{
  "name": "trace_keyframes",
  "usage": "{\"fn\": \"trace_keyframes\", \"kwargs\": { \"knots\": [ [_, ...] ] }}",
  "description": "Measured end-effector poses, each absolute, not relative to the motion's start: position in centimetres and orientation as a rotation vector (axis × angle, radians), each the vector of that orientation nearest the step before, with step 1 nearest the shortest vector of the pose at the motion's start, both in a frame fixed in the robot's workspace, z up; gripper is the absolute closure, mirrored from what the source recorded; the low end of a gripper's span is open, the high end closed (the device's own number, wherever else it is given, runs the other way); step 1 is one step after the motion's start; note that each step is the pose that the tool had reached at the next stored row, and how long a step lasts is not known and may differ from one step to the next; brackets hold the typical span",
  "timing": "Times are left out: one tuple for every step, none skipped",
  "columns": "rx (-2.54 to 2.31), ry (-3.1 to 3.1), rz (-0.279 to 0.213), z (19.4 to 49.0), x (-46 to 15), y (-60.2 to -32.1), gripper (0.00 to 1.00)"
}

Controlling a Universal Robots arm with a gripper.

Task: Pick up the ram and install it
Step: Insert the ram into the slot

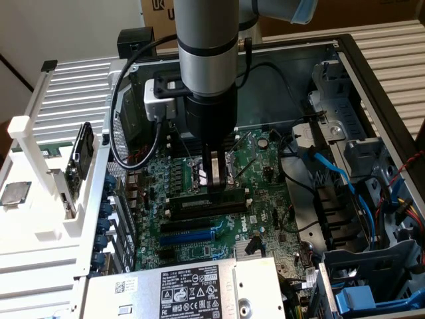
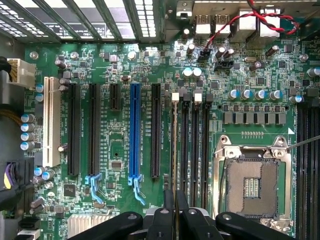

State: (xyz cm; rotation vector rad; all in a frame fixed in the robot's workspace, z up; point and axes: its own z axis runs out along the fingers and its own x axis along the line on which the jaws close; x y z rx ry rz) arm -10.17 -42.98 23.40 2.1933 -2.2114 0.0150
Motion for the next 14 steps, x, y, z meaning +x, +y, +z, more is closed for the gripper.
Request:
{"fn": "trace_keyframes", "kwargs": {
  "knots": [
    [2.193,-2.211,0.015,23.36,-10.17,-42.98,0.87],
    [2.193,-2.211,0.015,23.35,-10.17,-42.98,0.87],
    [2.193,-2.211,0.015,23.35,-10.17,-42.98,0.87],
    [2.194,-2.211,0.015,23.33,-10.17,-42.98,0.87],
    [2.194,-2.211,0.015,23.31,-10.17,-42.98,0.87],
    [2.194,-2.211,0.015,23.3,-10.17,-42.98,0.87],
    [2.193,-2.211,0.015,23.29,-10.17,-42.98,0.87],
    [2.193,-2.211,0.015,23.3,-10.17,-42.98,0.87],
    [2.193,-2.211,0.015,23.29,-10.17,-42.98,0.87],
    [2.194,-2.211,0.015,23.28,-10.16,-42.96,0.87],
    [2.194,-2.211,0.015,23.26,-10.16,-42.93,0.87],
    [2.194,-2.211,0.015,23.25,-10.16,-42.92,0.87],
    [2.194,-2.211,0.015,23.25,-10.16,-42.92,0.87],
    [2.194,-2.211,0.015,23.26,-10.16,-42.92,0.87]
  ]
}}
